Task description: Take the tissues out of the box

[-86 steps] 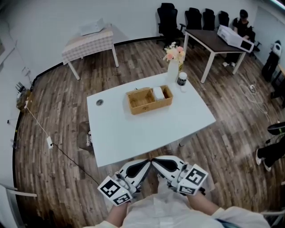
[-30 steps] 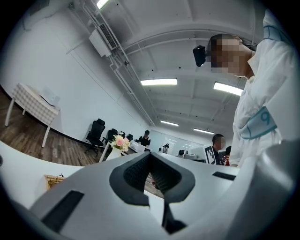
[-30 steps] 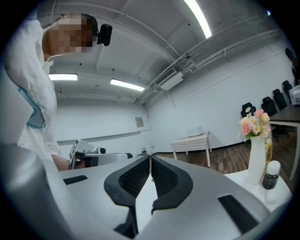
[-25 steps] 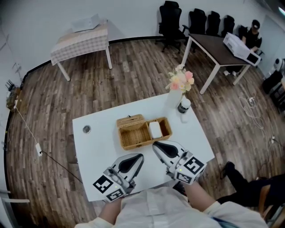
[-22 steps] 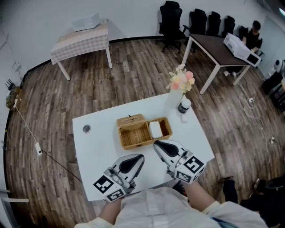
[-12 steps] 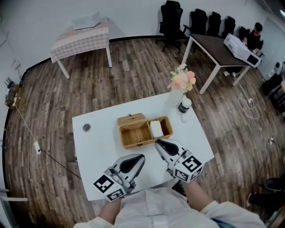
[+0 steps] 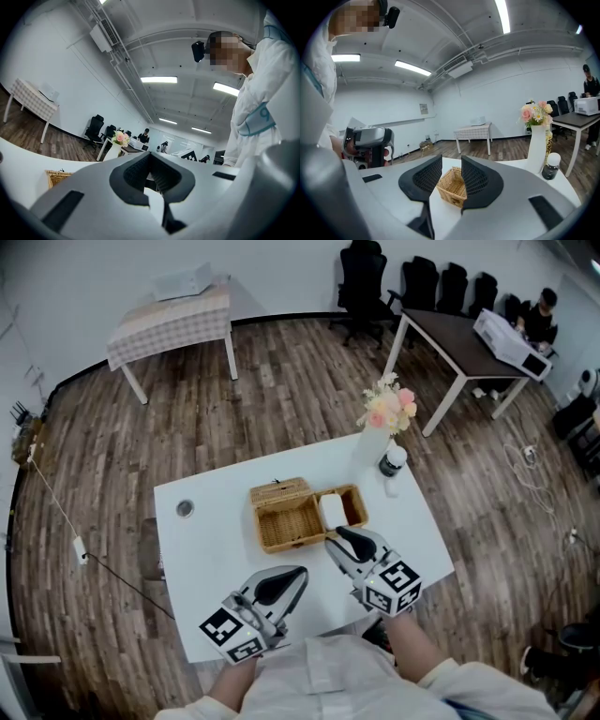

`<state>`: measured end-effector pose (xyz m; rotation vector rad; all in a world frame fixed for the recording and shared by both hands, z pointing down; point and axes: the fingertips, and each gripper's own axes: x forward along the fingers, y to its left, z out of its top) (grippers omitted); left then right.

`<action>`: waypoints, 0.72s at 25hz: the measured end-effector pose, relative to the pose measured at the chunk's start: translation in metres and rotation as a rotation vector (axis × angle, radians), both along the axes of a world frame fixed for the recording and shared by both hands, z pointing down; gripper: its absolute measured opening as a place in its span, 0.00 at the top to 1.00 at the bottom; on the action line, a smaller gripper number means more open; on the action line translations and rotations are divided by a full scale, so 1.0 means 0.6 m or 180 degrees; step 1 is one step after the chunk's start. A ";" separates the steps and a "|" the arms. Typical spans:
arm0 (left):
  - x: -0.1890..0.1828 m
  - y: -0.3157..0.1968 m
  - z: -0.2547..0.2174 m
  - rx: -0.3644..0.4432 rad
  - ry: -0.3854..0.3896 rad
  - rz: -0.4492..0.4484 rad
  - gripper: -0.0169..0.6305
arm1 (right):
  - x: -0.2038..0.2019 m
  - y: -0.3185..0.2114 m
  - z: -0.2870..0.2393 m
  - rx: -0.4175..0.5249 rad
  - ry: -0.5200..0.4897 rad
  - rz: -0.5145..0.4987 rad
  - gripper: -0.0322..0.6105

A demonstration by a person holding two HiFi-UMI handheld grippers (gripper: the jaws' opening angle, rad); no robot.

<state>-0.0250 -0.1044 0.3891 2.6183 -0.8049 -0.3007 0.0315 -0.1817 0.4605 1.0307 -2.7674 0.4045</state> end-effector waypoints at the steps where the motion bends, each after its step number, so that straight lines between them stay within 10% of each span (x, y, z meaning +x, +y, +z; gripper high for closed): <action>1: -0.001 -0.001 0.000 -0.0006 -0.0004 0.0003 0.97 | 0.000 -0.003 0.003 -0.0007 0.0008 0.0015 0.74; 18: 0.001 -0.018 0.024 -0.0138 -0.0040 0.0153 0.98 | 0.027 -0.081 0.077 -0.0187 0.0343 0.0506 0.57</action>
